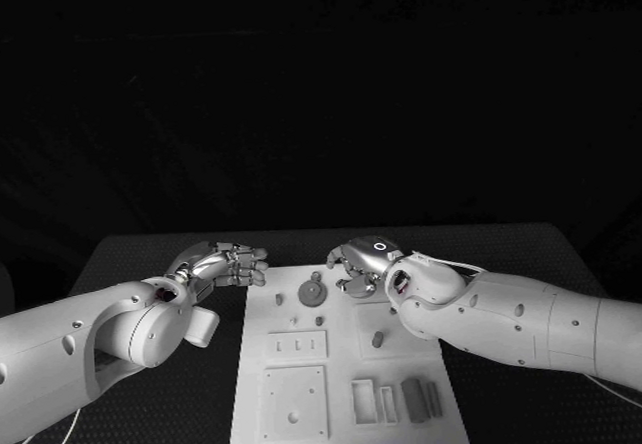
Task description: Assemble the parts on the task board
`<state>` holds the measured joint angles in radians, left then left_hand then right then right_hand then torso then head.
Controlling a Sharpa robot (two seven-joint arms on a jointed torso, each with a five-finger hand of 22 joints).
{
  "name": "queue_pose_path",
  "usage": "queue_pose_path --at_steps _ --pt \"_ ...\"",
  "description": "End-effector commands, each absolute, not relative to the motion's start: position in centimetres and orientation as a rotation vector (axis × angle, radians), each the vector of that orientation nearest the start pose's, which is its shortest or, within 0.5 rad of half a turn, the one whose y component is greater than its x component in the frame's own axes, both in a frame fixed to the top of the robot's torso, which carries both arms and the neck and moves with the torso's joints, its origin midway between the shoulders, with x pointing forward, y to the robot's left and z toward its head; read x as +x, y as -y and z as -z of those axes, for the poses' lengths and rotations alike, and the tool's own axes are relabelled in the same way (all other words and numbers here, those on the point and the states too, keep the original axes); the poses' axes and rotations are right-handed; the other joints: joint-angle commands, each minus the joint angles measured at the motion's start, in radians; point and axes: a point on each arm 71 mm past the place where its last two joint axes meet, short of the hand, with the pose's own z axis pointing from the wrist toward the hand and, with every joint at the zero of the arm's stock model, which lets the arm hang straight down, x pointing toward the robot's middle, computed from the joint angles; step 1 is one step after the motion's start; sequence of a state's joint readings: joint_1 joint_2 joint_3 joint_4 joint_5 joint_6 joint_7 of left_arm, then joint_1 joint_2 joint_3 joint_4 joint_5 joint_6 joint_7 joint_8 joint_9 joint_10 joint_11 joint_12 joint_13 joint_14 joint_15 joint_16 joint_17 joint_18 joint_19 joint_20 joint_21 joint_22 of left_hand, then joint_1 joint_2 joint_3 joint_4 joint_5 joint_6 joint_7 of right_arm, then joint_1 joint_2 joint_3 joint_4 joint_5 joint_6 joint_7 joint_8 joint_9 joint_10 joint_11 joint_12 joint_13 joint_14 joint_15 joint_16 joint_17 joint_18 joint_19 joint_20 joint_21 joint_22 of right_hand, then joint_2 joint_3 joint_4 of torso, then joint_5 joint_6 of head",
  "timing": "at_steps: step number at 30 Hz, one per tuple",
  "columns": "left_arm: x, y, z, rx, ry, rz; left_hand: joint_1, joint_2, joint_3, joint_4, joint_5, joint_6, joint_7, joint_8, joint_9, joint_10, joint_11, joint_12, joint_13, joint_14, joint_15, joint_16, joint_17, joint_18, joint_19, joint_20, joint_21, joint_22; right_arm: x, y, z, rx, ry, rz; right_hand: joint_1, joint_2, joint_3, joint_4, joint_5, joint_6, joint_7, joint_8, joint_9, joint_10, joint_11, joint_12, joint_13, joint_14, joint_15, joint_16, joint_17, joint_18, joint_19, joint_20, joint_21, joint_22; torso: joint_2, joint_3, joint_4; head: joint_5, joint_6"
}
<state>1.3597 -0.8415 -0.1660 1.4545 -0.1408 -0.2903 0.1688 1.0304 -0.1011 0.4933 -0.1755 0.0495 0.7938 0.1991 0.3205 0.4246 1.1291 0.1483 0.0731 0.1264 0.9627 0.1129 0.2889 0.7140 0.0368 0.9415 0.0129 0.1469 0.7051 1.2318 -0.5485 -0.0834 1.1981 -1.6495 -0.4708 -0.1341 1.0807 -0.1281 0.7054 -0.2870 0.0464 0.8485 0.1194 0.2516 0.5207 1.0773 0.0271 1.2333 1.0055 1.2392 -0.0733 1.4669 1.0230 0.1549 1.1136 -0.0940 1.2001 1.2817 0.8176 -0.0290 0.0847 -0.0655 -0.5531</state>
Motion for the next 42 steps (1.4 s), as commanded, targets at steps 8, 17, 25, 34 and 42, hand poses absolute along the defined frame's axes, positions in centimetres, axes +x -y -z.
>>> queue_pose_path --at_steps 8,17,25,34,42 --pt "51.6 -23.4 15.9 -0.966 -1.618 1.329 -0.013 -0.010 -0.009 0.004 0.000 -0.008 -0.004 -0.002 0.003 -0.007 -0.003 -0.004 0.000 -0.001 0.003 -0.007 0.004 0.008 -0.002 0.003 -0.007 0.002 54.6 20.6 16.3 -0.122 -1.481 -0.624 -0.029 -0.075 0.011 0.073 0.001 0.031 0.028 0.002 0.003 -0.006 0.007 0.002 -0.002 -0.004 0.000 -0.006 -0.004 0.107 0.008 0.007 -0.002 -0.007 -0.005 0.0054 -0.0154 -0.009 0.014" --pt "51.6 -23.8 16.0 -0.970 -1.614 1.321 -0.010 -0.008 -0.010 0.002 0.000 -0.008 -0.004 -0.002 0.003 -0.008 -0.003 -0.004 0.001 -0.001 0.003 -0.007 0.005 0.008 -0.001 0.003 -0.008 0.003 55.3 25.2 17.0 -0.041 -1.581 -0.660 -0.040 -0.059 -0.065 0.052 0.001 0.018 0.031 0.000 0.005 -0.028 0.011 0.009 0.007 -0.025 0.004 -0.002 -0.005 0.107 -0.010 0.008 -0.001 -0.001 -0.008 0.0150 -0.0283 -0.007 0.012" --pt "51.7 -23.9 16.0 -0.971 -1.615 1.320 -0.009 -0.006 -0.011 0.000 0.000 -0.009 -0.004 -0.001 0.004 -0.008 -0.003 -0.004 0.000 -0.001 0.003 -0.008 0.006 0.008 -0.001 0.003 -0.008 0.004 55.3 27.4 18.5 -0.017 -1.632 -0.629 -0.036 -0.063 -0.083 0.038 0.001 0.009 0.034 -0.004 0.004 -0.036 0.014 0.011 0.010 -0.036 0.007 -0.001 -0.009 0.107 -0.018 0.010 -0.002 0.000 -0.007 0.0232 -0.0325 -0.003 0.009" --pt "51.8 -23.9 16.2 -0.973 -1.623 1.319 -0.008 -0.005 -0.011 -0.001 0.000 -0.009 -0.004 -0.001 0.004 -0.008 -0.003 -0.004 0.000 -0.001 0.003 -0.008 0.007 0.008 -0.001 0.003 -0.008 0.004 54.8 28.3 20.6 -0.011 -1.686 -0.616 -0.030 -0.067 -0.090 0.028 0.001 0.001 0.038 -0.007 0.004 -0.045 0.017 0.012 0.011 -0.052 0.010 -0.003 -0.019 0.107 -0.026 0.013 -0.004 0.001 -0.006 0.0227 -0.0286 0.001 0.002" --pt "51.8 -24.0 16.3 -0.975 -1.625 1.318 -0.007 -0.003 -0.012 -0.001 0.000 -0.010 -0.003 -0.001 0.004 -0.009 -0.002 -0.004 0.000 -0.001 0.003 -0.008 0.007 0.008 -0.001 0.003 -0.008 0.004 54.7 28.1 21.5 -0.016 -1.693 -0.613 -0.027 -0.066 -0.092 0.025 0.001 -0.002 0.039 -0.008 0.003 -0.048 0.019 0.012 0.012 -0.054 0.012 -0.003 -0.019 0.107 -0.028 0.014 -0.004 0.001 -0.007 0.0210 -0.0276 0.008 -0.005"
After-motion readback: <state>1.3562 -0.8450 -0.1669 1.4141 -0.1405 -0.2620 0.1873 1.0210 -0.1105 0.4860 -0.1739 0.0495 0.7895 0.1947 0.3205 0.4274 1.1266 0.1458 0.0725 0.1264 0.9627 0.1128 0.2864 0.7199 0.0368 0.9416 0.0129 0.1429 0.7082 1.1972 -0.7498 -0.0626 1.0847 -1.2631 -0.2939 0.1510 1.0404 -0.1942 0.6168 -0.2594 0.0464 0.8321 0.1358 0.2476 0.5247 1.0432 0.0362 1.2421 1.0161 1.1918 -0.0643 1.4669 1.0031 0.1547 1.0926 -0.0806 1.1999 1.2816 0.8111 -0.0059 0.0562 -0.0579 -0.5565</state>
